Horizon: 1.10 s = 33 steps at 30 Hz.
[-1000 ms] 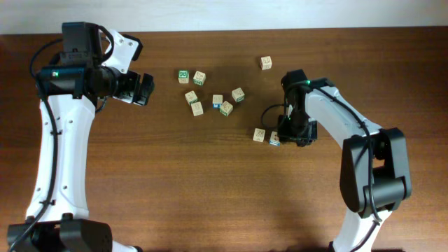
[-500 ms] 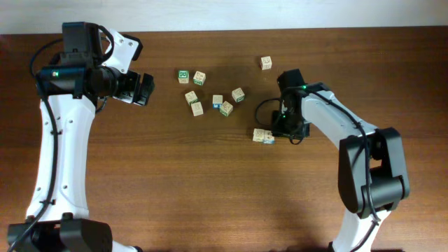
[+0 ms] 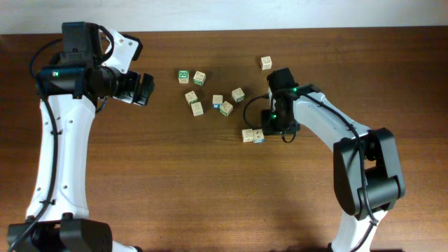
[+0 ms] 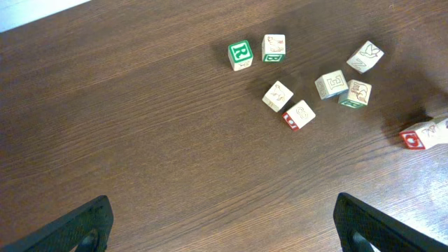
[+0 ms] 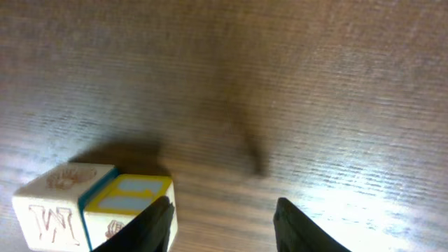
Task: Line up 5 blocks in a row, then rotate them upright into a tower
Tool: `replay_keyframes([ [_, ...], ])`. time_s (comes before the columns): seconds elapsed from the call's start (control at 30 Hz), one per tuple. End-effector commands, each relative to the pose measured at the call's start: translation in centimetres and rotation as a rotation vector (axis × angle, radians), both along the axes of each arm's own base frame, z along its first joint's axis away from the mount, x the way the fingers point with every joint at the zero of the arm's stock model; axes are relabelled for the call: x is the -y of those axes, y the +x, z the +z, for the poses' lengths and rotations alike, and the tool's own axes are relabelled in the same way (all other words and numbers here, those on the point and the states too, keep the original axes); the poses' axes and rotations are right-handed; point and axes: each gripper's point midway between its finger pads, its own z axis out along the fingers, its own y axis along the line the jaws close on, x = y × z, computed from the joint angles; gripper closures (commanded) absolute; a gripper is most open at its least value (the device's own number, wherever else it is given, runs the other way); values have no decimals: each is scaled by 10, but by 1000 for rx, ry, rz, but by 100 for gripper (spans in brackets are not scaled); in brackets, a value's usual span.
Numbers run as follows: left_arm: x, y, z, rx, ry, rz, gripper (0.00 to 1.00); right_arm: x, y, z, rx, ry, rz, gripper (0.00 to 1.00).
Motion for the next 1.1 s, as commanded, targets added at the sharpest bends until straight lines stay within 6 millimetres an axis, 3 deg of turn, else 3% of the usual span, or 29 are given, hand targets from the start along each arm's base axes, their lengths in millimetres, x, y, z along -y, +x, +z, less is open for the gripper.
replay_keyframes([
  [0.0,-1,3,8,21,-13,5,1,-15,17,39,20,61,-20,50],
  [0.07,-1,3,8,21,-13,4,1,-18,26,59,38,74,-51,50],
  [0.13,-1,3,8,21,-13,5,1,-20,28,63,35,86,-96,51],
  [0.2,-1,3,8,20,-13,5,1,-19,7,58,-61,66,-168,51],
  [0.33,-1,3,8,20,-13,4,1,-34,-45,53,-215,-16,-101,52],
  [0.5,-1,3,8,20,-13,5,1,-24,-68,20,-238,-125,-68,55],
  [0.7,-1,3,8,21,-13,5,1,-21,-60,-4,-172,-127,-56,55],
  [1.07,-1,3,8,21,-13,5,1,-22,-42,-7,-89,-134,-47,55],
])
